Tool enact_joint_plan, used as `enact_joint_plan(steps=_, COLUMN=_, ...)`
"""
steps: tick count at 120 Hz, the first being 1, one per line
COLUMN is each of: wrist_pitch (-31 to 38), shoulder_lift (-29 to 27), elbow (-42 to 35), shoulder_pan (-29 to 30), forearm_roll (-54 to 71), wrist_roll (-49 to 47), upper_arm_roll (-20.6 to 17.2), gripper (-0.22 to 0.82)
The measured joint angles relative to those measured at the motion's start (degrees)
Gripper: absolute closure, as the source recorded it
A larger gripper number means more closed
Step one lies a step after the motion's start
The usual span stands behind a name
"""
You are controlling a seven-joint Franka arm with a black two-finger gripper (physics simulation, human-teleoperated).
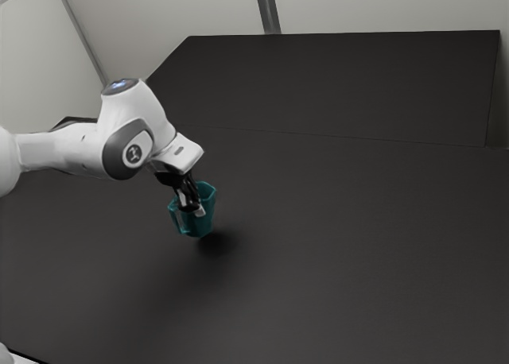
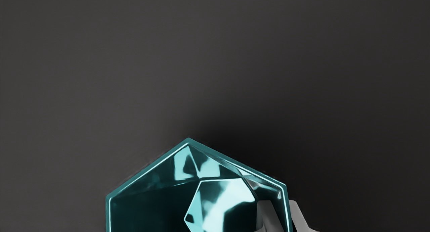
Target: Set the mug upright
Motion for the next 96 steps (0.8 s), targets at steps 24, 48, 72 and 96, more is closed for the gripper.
enact_joint_plan(steps=24, wrist_pitch=4.24, shoulder_lift=-3.19, elbow=-4.74, shoulder_pan=2.04, forearm_roll=8.15, wrist_roll=-13.62, upper_arm_roll=-2.23, gripper=0.79)
enact_joint_plan(steps=48, wrist_pitch=8.27, shoulder_lift=-1.87, elbow=-5.16, shoulder_pan=2.10, forearm_roll=10.48, wrist_roll=-23.71, upper_arm_roll=-2.67, gripper=0.79)
enact_joint_plan(steps=72, wrist_pitch=12.30, shoulder_lift=0.75, elbow=-4.89, shoulder_pan=2.09, forearm_roll=10.22, wrist_roll=-32.73, upper_arm_roll=-4.27, gripper=0.79)
enact_joint_plan(steps=96, wrist_pitch=14.78, shoulder_lift=1.85, elbow=-5.02, shoulder_pan=2.05, forearm_roll=10.02, wrist_roll=-40.60, upper_arm_roll=-6.18, gripper=0.79)
